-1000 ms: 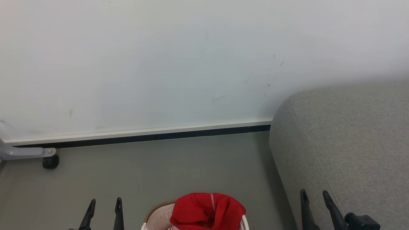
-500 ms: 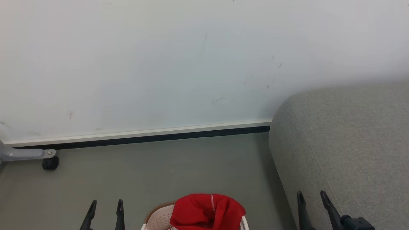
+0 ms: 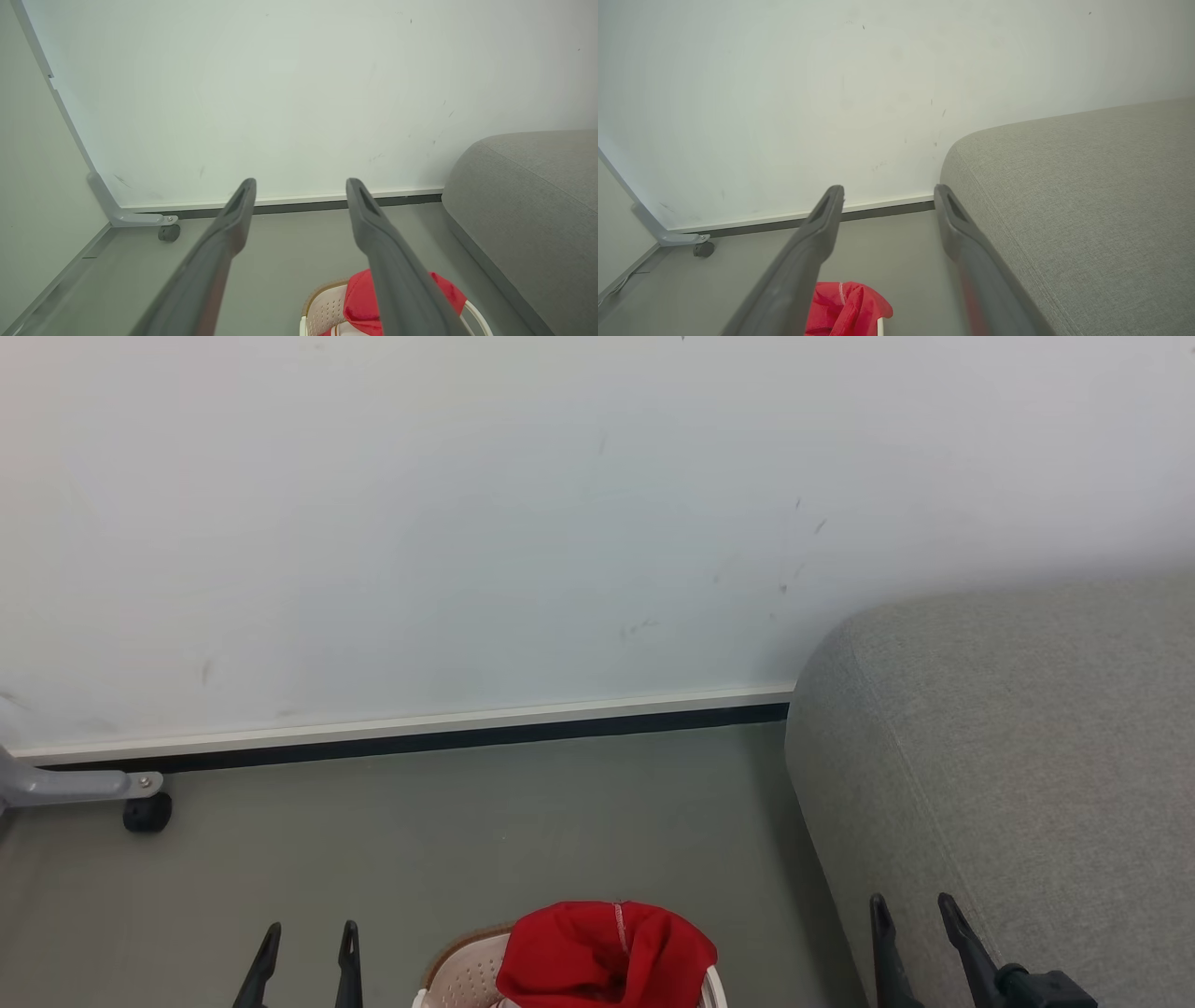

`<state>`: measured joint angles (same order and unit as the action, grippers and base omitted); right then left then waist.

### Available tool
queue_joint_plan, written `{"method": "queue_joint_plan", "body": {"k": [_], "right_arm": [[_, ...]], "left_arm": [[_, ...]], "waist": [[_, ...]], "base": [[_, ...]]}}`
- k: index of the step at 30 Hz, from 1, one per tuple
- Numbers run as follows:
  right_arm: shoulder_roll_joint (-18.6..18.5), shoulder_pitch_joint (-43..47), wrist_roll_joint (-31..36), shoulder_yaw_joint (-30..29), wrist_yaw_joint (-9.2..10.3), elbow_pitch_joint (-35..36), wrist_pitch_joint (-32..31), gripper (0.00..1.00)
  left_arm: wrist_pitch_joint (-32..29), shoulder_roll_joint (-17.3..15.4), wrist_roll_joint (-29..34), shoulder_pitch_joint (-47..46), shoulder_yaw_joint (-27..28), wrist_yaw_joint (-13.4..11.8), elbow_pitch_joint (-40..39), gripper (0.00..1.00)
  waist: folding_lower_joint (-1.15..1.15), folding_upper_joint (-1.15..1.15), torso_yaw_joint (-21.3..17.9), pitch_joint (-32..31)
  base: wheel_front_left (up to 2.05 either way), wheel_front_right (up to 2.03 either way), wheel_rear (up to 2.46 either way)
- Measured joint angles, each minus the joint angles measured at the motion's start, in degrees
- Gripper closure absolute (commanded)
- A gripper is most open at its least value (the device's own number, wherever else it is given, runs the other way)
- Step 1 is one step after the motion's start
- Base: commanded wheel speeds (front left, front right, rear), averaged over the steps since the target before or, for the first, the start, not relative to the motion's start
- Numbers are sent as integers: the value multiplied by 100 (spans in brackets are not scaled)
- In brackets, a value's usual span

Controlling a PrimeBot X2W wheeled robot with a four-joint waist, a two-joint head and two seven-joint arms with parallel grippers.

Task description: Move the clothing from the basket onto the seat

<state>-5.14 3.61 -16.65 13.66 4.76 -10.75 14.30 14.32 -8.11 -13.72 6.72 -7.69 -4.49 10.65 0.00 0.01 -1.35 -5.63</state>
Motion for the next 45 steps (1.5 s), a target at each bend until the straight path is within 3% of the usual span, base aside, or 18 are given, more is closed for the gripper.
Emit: {"method": "queue_joint_plan", "body": {"k": [22, 36, 45], "right_arm": [[-3, -2, 126, -115, -56, 348, 0, 0], [29, -765, 277, -134, -56, 780, 18, 0], [38, -1115, 300, -199, -57, 950, 41, 0]], "left_arm": [[0, 12, 87, -6, -103, 163, -24, 0], [-30, 68, 497, -916, -851, 601, 815, 0], [-233, 121, 782, -1466, -1168, 733, 1461, 0]], "waist": [[0, 0, -113, 544], [1, 0, -442, 1480], [0, -1, -741, 2048]], "base": [[0, 0, 0], [0, 0, 0], [0, 0, 0]]}}
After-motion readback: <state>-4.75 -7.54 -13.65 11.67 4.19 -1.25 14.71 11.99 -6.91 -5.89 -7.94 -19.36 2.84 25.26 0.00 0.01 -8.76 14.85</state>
